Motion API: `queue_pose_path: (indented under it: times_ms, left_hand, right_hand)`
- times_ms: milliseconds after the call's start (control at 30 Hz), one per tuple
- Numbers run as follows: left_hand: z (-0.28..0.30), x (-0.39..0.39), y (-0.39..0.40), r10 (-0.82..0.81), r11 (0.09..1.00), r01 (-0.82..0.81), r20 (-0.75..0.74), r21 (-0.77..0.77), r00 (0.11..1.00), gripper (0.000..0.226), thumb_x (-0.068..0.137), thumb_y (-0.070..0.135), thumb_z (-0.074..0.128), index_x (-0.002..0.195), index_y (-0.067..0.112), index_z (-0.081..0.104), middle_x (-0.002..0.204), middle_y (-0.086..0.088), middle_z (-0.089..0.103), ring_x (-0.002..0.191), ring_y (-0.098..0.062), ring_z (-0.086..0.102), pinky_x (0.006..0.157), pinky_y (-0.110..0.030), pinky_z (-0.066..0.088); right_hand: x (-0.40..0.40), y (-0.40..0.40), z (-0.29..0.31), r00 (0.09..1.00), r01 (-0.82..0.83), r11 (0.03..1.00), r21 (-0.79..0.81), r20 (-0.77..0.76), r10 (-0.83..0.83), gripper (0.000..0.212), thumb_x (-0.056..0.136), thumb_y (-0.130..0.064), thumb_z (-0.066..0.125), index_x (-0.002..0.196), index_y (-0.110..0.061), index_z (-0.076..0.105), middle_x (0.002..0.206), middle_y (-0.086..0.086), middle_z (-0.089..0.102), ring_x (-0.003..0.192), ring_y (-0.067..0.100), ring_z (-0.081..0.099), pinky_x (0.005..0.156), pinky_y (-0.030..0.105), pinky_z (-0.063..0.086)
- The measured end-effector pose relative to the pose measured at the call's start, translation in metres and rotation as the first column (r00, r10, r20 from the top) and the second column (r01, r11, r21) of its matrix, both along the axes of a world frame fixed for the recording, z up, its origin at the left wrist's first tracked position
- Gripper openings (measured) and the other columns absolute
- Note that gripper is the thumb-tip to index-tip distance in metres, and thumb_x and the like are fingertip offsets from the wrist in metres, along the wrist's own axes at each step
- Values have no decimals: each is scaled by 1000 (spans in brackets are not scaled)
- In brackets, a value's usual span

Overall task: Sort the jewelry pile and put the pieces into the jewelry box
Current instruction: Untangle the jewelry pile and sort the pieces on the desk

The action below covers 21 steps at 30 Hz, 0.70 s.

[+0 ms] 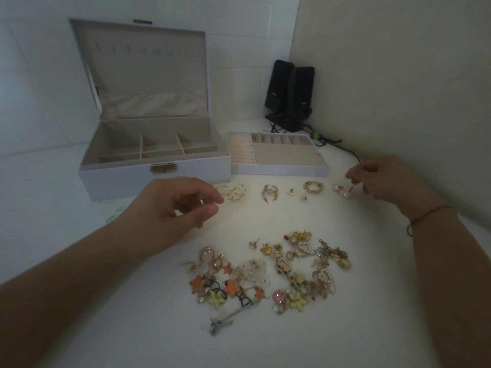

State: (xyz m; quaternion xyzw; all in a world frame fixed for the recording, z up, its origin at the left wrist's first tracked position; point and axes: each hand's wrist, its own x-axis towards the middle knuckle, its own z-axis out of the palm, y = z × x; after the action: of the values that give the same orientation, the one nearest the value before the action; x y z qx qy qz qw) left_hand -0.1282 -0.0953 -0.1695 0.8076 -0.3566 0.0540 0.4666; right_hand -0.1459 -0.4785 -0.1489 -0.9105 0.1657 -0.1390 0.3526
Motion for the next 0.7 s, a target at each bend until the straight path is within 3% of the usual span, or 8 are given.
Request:
queue_pose_path:
  times_ms: [100, 200, 300, 433, 533, 633, 700]
  left_hand:
    - [0, -1, 0, -2, 1000, 2, 0, -4, 1000, 13, 88, 30, 70, 95, 20, 74, 79, -2, 70, 62, -15, 68, 65, -17, 53]
    - [1, 0, -1, -4, 1000, 4, -2, -9, 1000, 15, 85, 30, 68, 94, 19, 74, 79, -1, 70, 61, -16, 68, 65, -17, 53]
    - [0, 1, 0, -3, 1000, 3, -3, -1, 1000, 13, 85, 31, 69, 95, 22, 73, 81, 2, 70, 62, -15, 69, 65, -18, 54]
    - [0, 1, 1, -10, 1000, 10, -3, 12, 1000, 15, 84, 33, 67, 95, 24, 73, 80, 4, 70, 63, -15, 69, 66, -18, 53]
    - [0, 1, 0, -3, 1000, 3, 2, 11, 1000, 14, 84, 29, 66, 94, 23, 73, 80, 3, 70, 63, -15, 69, 66, -15, 52]
    - [0, 1, 0, -9, 1000, 9, -8, -6, 1000, 10, 87, 29, 69, 94, 22, 73, 81, 4, 70, 62, -16, 69, 66, -13, 51]
    - [0, 0, -1, -12, 1000, 12, -5, -4, 1000, 10, 88, 29, 70, 95, 22, 73, 81, 5, 69, 62, -15, 68, 65, -12, 51]
  right_hand:
    - [-12, -2, 10, 994, -72, 997, 6, -78, 73, 14, 88, -31, 66, 80, -19, 70, 77, -1, 66, 57, 12, 53, 50, 21, 38]
    - [-19, -3, 13, 971, -190, 981, -38, -155, 182, 13, 73, -24, 81, 82, -22, 72, 77, 1, 68, 49, -2, 54, 45, 9, 41]
    - [-17, -3, 11, 958, -235, 958, -165, -205, 200, 16, 70, -20, 83, 77, -30, 72, 80, 0, 69, 56, -6, 56, 52, 3, 40]
    - [-14, -4, 7, 958, -221, 956, -191, -225, 177, 15, 76, -17, 78, 70, -29, 71, 76, -2, 69, 54, 1, 57, 49, 10, 43]
    - [-13, -5, 6, 981, -154, 984, -92, -134, 141, 11, 82, -11, 72, 74, -17, 68, 69, 5, 67, 57, 13, 57, 48, 19, 43]
    - [-12, -2, 6, 988, -131, 991, 21, -83, 132, 6, 82, -5, 71, 82, -10, 66, 68, 13, 69, 55, 14, 59, 49, 24, 43]
    - [-10, -3, 4, 988, -115, 993, 25, -100, 117, 14, 80, -4, 72, 88, -11, 63, 68, 12, 69, 50, 13, 59, 48, 24, 44]
